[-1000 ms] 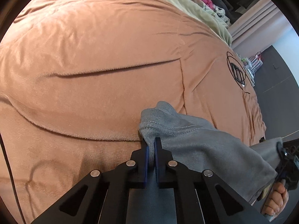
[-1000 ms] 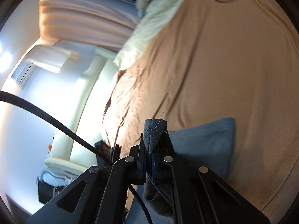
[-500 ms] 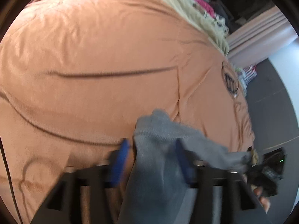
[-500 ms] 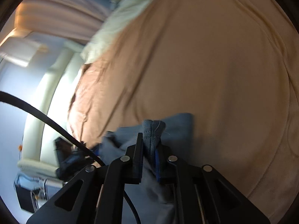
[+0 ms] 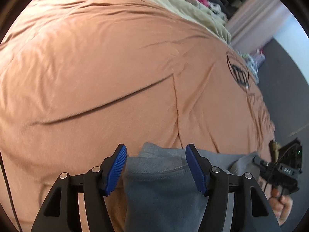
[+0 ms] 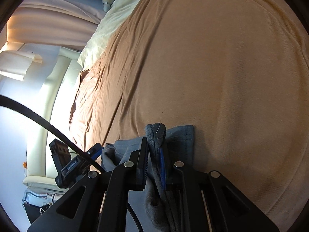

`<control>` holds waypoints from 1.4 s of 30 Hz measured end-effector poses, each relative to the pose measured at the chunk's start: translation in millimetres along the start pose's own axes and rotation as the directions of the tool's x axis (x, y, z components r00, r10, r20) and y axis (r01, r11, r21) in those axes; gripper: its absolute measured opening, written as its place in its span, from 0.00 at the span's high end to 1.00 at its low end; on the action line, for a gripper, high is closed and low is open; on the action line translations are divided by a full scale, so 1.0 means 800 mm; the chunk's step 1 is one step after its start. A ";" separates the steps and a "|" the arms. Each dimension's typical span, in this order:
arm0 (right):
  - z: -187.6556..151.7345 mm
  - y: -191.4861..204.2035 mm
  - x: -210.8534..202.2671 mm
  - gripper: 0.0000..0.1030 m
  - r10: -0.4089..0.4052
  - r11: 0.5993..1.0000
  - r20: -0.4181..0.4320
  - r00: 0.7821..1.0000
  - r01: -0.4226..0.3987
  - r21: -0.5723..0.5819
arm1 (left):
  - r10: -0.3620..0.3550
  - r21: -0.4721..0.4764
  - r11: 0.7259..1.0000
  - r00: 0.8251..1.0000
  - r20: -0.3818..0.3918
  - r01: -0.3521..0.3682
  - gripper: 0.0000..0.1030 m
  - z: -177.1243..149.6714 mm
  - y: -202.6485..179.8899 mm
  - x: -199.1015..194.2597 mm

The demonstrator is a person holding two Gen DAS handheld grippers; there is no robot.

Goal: Fold small clothes
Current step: 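Grasp the shirt's end with both grippers and lift it to fold, then open the right gripper and release the strip while the left gripper holds its end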

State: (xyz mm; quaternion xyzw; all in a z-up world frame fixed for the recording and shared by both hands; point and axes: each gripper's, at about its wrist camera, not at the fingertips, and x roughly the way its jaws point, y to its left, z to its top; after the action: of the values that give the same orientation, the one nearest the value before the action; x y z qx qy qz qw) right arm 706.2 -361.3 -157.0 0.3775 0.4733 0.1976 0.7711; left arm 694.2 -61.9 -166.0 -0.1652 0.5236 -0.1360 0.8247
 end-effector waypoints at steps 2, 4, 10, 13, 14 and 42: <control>0.003 -0.005 -0.002 0.87 -0.002 1.000 0.003 1.000 0.002 0.001 | 0.024 0.034 0.999 1.000 -0.017 -0.024 0.42 0.001 -0.006 0.006; 0.005 -0.005 -0.002 0.87 -0.015 1.000 0.014 1.000 0.015 -0.006 | 0.049 0.049 0.998 0.998 -0.031 -0.047 0.54 0.002 -0.006 0.013; 0.004 0.017 0.008 0.89 -0.028 0.998 0.044 0.999 0.030 -0.050 | 0.108 0.071 0.992 0.992 -0.065 -0.103 0.87 0.004 0.000 0.030; 0.001 0.028 0.007 0.95 -0.023 0.997 0.055 0.998 0.028 -0.079 | 0.113 0.085 0.991 0.992 -0.050 -0.108 0.92 0.005 -0.005 0.024; 0.000 0.030 0.005 0.96 -0.022 0.996 0.062 0.998 0.027 -0.083 | 0.110 0.073 0.992 0.993 -0.038 -0.107 0.93 0.005 -0.003 0.019; -0.034 0.041 0.004 0.28 -0.140 0.987 0.014 0.990 0.140 -0.077 | 0.063 -0.089 0.994 0.998 0.025 -0.060 0.43 -0.013 0.029 -0.038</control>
State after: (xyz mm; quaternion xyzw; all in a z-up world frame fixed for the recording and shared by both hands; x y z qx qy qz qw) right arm 685.3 -327.8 -140.8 0.3139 0.4873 0.1597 0.7991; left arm 673.4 -30.2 -154.3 -0.1871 0.5226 -0.0850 0.8274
